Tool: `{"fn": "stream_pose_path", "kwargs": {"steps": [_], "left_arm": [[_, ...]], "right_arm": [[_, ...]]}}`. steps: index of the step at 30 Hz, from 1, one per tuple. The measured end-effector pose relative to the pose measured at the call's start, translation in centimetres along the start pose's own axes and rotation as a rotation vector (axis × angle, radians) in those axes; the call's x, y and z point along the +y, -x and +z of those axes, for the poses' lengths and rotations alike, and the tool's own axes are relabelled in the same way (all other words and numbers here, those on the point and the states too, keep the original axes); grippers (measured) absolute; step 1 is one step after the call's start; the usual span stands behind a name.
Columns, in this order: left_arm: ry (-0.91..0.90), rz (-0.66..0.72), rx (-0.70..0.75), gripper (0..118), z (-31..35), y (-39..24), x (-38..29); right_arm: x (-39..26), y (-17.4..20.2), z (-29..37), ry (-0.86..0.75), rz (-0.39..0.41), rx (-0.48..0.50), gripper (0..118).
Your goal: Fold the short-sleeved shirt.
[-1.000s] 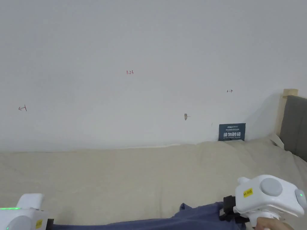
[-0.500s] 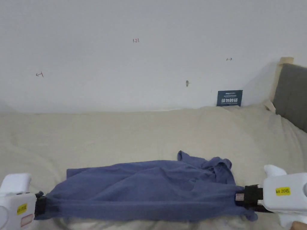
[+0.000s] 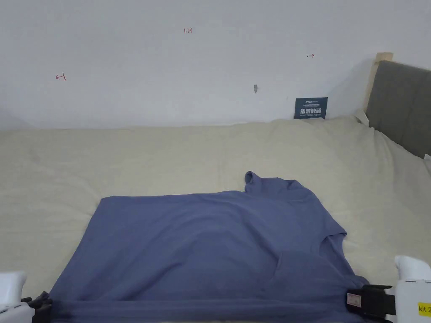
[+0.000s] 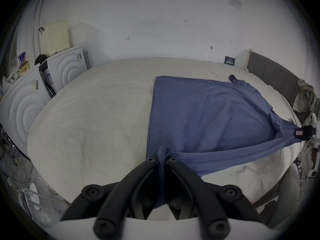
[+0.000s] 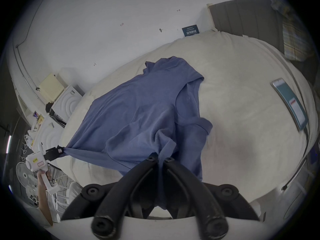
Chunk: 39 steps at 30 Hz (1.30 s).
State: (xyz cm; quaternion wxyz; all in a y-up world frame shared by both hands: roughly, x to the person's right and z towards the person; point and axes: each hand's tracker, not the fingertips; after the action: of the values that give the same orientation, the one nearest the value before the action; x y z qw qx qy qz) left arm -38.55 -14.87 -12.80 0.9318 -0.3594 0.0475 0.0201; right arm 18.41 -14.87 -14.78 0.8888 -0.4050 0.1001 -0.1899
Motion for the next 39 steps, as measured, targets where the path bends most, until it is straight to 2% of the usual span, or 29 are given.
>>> {"fn": "stream_pose_path", "kwargs": {"steps": [5,6,7,9,10,11,13,15,16,19,21,22,24,25,30,33,34,36,37,39], "left_arm": [[-0.016,0.036,-0.036,6,-0.2,0.7,-1.6],[-0.013,0.044,-0.046,10,-0.4,0.8,-1.6],[-0.011,0.044,-0.052,29,-0.6,0.9,-1.6],[-0.015,0.061,-0.056,80,-0.5,1.0,-1.6],[-0.02,0.072,-0.061,107,-0.4,1.2,-1.4],[-0.026,0.081,-0.064,114,-0.1,1.2,-1.2],[-0.093,0.08,-0.053,115,0.9,1.0,-0.7],[-0.127,0.082,-0.04,114,1.9,0.9,-0.2],[-0.134,0.073,-0.051,109,3.1,0.2,-0.3],[-0.193,0.059,-0.098,101,5.6,-0.7,-1.1],[-0.187,0.052,-0.094,71,6.8,-1.5,-2.3],[-0.181,0.035,-0.081,46,7.1,-1.9,-2.8],[-0.165,0.0,-0.041,4,7.0,-2.2,-4.3],[-0.165,0.001,-0.025,2,7.1,-2.3,-4.9],[-0.094,0.093,0.001,1,6.3,-0.2,-7.2],[-0.083,0.099,0.004,1,5.7,1.0,-7.6],[-0.069,0.098,0.002,13,5.4,1.3,-7.4],[-0.063,0.097,0.027,73,4.8,1.7,-7.0],[-0.071,0.097,0.019,95,4.2,2.0,-6.5],[-0.065,0.109,0.015,97,3.2,2.3,-5.6]], "right_arm": [[-1.1,-0.9,-0.6,0.001,-0.005,-0.013,2],[-1.0,-0.9,-0.7,-0.022,-0.003,-0.024,6],[-1.0,-0.5,-0.7,-0.053,0.013,-0.043,21],[-1.3,0.6,-0.3,-0.11,0.128,-0.092,66],[-1.4,0.9,-0.2,-0.12,0.165,-0.134,81],[-1.5,1.3,0.0,-0.137,0.196,-0.173,82],[-1.8,2.2,0.9,-0.187,0.236,-0.167,82],[-2.1,2.8,1.9,-0.222,0.241,-0.147,79],[-2.4,3.3,2.3,-0.237,0.246,-0.143,69],[-3.7,4.4,3.2,-0.276,0.27,-0.119,53],[-5.0,5.0,3.0,-0.294,0.273,-0.125,13],[-5.5,5.3,3.0,-0.293,0.265,-0.128,5],[-6.5,5.4,2.9,-0.27,0.227,-0.05,0],[-7.0,5.4,2.8,-0.276,0.218,-0.052,0],[-7.4,5.8,2.6,-0.254,0.225,-0.052,0],[-6.9,5.5,2.1,-0.228,0.211,-0.062,0],[-6.9,5.4,1.9,-0.225,0.211,-0.059,0],[-6.7,5.3,1.7,-0.225,0.192,-0.056,0],[-6.6,5.2,1.5,-0.218,0.183,-0.046,0],[-6.6,5.3,1.4,-0.217,0.175,-0.048,0]]}}
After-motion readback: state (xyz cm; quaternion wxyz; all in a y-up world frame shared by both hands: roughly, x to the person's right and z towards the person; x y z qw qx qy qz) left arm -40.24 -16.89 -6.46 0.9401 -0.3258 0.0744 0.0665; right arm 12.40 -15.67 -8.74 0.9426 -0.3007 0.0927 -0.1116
